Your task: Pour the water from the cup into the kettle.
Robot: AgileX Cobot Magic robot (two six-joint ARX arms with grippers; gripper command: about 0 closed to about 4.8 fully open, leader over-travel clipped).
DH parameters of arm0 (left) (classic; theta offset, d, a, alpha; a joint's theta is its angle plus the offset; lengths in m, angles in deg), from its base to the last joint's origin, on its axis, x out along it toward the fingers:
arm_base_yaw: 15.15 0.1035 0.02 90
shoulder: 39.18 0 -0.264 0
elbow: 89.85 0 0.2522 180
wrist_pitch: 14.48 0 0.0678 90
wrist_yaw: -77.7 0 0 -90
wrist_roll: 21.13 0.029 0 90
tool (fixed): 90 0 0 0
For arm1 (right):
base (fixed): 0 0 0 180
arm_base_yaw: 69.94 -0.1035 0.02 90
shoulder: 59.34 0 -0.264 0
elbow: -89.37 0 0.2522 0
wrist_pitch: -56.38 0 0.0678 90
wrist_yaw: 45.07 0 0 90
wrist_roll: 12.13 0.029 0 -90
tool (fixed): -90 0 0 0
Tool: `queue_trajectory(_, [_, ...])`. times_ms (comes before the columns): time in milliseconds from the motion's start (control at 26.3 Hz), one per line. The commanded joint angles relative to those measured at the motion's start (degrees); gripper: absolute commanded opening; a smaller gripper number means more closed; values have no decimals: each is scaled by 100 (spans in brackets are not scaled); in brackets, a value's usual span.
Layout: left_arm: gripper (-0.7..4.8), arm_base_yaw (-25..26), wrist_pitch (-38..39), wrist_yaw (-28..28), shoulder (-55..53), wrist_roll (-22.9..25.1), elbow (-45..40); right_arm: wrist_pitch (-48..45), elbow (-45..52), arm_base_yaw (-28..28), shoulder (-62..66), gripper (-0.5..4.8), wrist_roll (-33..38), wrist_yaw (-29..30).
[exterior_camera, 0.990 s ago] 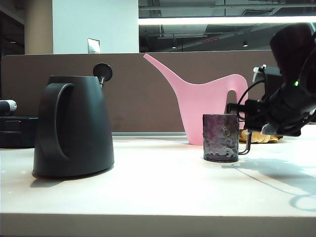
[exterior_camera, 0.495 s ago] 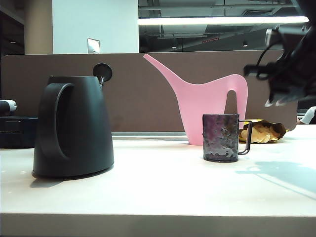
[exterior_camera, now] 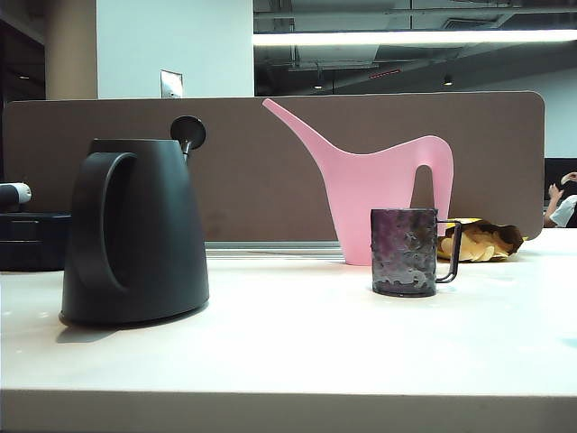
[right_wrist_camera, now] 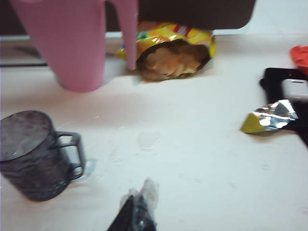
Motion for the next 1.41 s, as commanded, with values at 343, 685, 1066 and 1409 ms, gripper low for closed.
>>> queue_trajectory(343, [-5, 0, -592, 1956, -7, 24, 11, 55, 1097, 817, -2188, -6, 22, 697])
queue_trajectory(685, [-5, 0, -658, 2129, -7, 24, 4, 175, 1880, 815, -3469, -6, 22, 732])
queue_trajectory(1066, [-5, 0, -664, 2341, -7, 22, 7, 90, 2691, 817, -4282, -6, -11, 726])
queue_trajectory(1409, [-5, 0, -476, 2334, -7, 2, 4, -44, 2691, 826, -4295, -5, -37, 723])
